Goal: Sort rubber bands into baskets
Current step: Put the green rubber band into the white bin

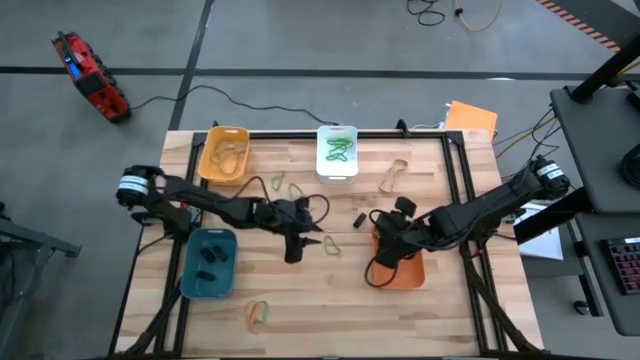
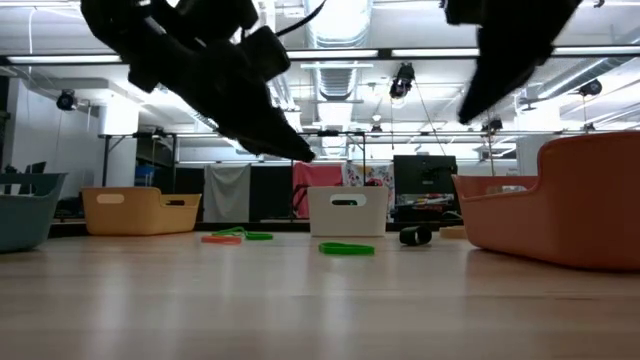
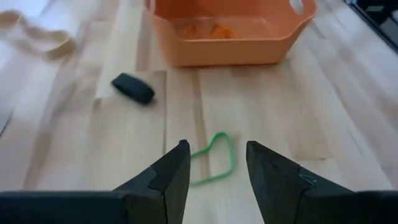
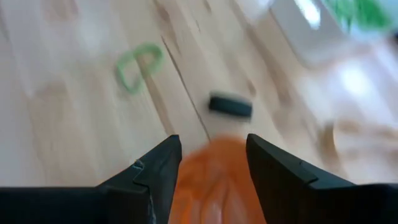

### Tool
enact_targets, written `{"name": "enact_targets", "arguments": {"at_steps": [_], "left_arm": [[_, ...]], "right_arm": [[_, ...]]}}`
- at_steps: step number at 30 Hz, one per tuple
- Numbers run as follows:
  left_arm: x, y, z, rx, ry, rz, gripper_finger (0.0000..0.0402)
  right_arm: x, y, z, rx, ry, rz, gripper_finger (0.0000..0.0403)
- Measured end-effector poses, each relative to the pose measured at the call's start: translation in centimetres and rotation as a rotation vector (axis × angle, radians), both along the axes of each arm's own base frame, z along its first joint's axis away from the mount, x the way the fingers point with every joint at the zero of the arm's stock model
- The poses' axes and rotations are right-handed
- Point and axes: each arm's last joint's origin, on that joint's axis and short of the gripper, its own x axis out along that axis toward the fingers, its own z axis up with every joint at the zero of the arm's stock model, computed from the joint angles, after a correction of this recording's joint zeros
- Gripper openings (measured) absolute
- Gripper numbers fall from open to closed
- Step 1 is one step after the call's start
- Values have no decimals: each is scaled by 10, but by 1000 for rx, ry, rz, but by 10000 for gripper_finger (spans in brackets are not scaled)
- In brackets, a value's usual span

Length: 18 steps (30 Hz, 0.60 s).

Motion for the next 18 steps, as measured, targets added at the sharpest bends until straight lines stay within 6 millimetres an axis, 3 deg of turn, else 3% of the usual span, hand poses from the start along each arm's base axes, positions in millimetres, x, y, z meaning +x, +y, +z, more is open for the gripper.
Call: {"name": "enact_targets", "arguments": {"at_steps": [9, 18], "left_arm": [[16, -3, -39, 159, 47, -115, 142], [22, -6, -56, 248, -1, -287, 142]], "right_arm": [[16, 6, 0, -87, -72, 146, 180], [18, 6, -4, -111, -72, 156, 185]]}}
